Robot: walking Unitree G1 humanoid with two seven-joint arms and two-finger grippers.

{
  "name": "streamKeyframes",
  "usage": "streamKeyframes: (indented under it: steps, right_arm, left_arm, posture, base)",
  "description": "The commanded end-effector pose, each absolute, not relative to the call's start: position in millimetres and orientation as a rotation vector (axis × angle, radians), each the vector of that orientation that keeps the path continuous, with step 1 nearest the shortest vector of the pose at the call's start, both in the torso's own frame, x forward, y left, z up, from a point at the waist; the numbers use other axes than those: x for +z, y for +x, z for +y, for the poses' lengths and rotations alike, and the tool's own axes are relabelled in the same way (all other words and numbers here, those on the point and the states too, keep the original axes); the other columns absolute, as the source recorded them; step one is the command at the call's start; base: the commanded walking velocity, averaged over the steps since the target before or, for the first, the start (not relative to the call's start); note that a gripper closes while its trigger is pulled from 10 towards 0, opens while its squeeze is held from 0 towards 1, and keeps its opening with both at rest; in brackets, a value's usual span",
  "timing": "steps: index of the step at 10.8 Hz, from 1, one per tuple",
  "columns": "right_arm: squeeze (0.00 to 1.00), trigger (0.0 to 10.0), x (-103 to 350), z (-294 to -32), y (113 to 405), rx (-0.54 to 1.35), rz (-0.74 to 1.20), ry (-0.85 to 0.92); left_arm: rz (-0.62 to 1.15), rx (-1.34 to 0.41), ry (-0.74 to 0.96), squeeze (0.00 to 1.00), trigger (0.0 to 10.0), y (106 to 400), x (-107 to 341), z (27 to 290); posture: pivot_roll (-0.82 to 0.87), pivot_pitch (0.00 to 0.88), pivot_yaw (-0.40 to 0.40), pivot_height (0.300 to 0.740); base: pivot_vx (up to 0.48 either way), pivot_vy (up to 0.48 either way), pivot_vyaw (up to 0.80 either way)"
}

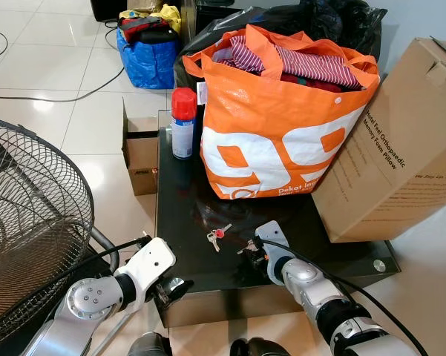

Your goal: Hang keys on a hook

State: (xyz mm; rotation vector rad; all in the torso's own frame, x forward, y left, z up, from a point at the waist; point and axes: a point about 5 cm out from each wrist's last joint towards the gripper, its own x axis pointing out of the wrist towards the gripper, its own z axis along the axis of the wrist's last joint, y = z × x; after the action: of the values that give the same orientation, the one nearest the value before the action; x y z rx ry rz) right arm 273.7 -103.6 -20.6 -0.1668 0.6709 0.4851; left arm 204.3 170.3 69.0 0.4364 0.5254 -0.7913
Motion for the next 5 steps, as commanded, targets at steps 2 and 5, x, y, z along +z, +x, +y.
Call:
streamKeyframes:
  steps: [2,5]
  right_arm:
    - [0.0,0.0,-27.0,-115.6,269.1,0.453,0.717,-0.17]
    - [0.0,0.0,-25.7,-119.0,270.9,0.45,0.713,-0.175]
  left_arm:
    - [0.507,-0.815,0.431,0.0,10.0,203.8,72.5,163.0]
    - [0.501,-0.813,0.428,0.0,10.0,204.8,72.7,161.5]
  posture:
    - [-0.01,0.127,-0.135,0.74]
    - [-0.01,0.123,-0.137,0.74]
  base:
    - [0.0,0.0,0.0]
    - [0.0,0.0,0.0]
